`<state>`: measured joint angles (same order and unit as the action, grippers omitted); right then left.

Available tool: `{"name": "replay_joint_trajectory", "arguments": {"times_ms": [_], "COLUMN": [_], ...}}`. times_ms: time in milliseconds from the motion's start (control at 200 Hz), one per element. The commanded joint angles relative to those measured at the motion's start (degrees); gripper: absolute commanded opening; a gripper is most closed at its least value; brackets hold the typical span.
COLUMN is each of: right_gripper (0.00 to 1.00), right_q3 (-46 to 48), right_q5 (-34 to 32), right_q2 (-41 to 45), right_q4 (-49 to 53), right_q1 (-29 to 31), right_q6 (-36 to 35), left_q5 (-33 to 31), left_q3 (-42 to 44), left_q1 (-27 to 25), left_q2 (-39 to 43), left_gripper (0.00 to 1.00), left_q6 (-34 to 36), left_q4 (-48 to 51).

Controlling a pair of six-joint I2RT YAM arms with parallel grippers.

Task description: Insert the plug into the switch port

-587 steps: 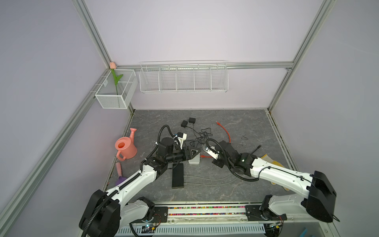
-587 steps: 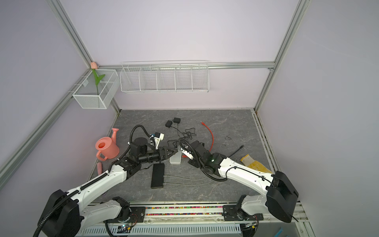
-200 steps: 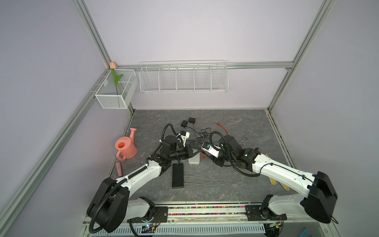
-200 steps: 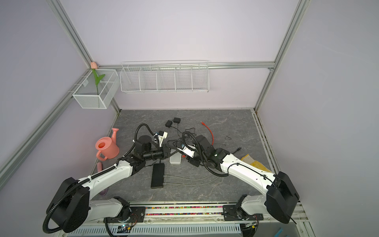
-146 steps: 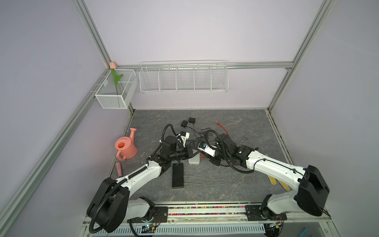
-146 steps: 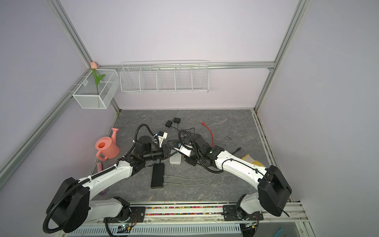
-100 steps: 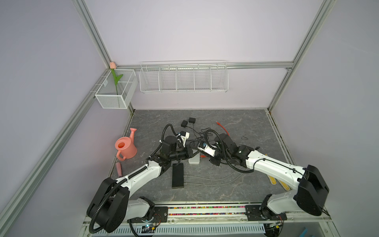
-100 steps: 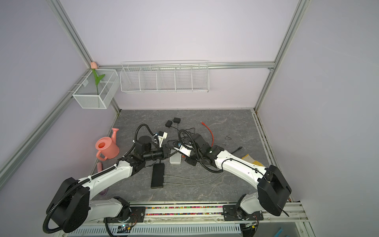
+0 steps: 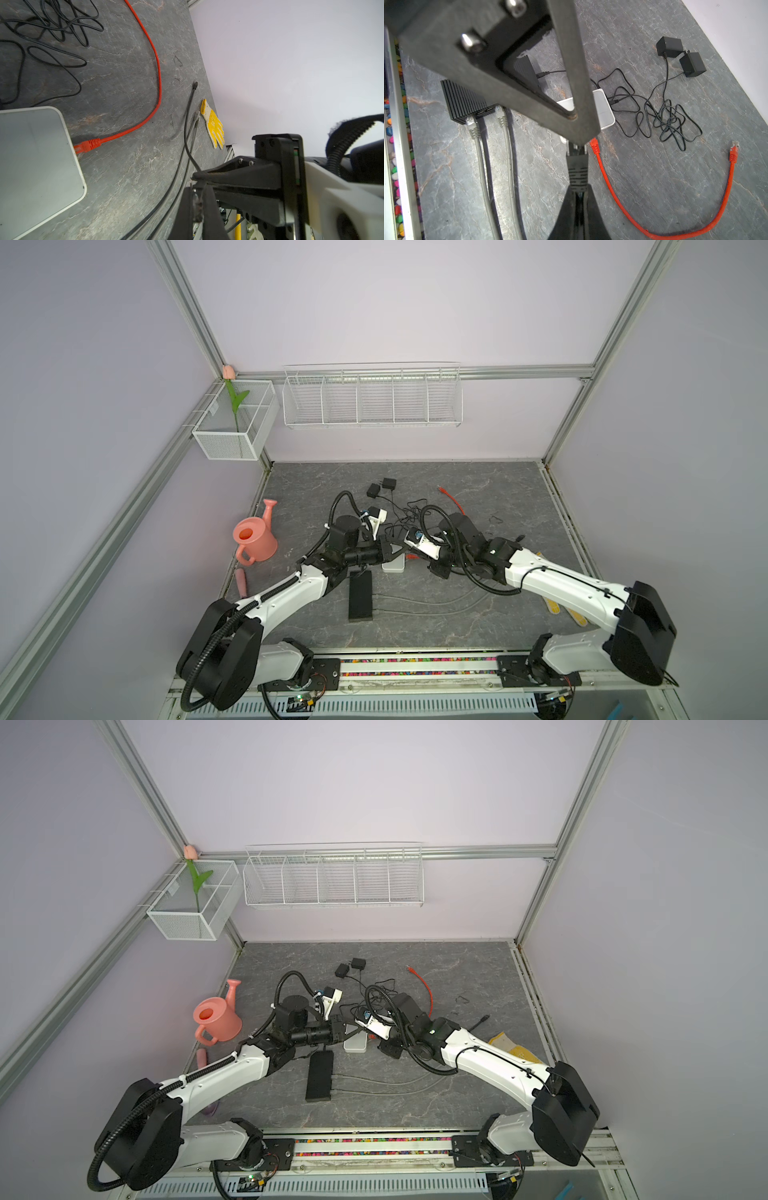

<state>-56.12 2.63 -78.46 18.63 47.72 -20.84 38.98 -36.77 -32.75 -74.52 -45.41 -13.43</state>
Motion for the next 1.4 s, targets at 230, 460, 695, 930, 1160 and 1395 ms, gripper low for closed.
{"name": "replay_joint_trajectory", "arguments": {"times_ms": [230, 460, 695, 930, 1160, 1395], "right_gripper": [0.07, 0.07, 0.07, 0.07, 0.07, 0.07], "right_q3": [1.4, -3.3, -8.2, -11.2, -12.9, -13.8], "right_q5": [-0.4, -11.5, -12.7, -12.1, -10.8, -9.8], "right_q2": [0.3, -10.8, -22.5, -27.1, -29.0, -29.9], "right_q4": [1.6, 10.2, 13.0, 12.3, 12.1, 11.6], "right_q1": [-0.2, -0.1, 0.2, 0.4, 1.1, 1.8], "right_q6": [0.8, -0.4, -0.1, -0.8, -1.0, -0.7], "left_q5": [-5.0, -10.5, -13.4, -11.9, -10.0, -8.4], "left_q3": [-0.1, 2.6, 0.8, -0.9, -1.3, -2.8], "left_q1": [2.5, 10.5, 12.4, 12.4, 12.3, 10.2], "left_q2": [-2.2, 0.9, -6.4, -15.0, -17.9, -20.6], "left_gripper": [0.3, 0.49, 0.48, 0.46, 0.43, 0.41], "left_q6": [2.3, 2.9, 6.9, 6.9, 5.9, 6.0], "left_q4": [5.7, 8.0, 9.3, 5.2, 2.2, 1.4]}}
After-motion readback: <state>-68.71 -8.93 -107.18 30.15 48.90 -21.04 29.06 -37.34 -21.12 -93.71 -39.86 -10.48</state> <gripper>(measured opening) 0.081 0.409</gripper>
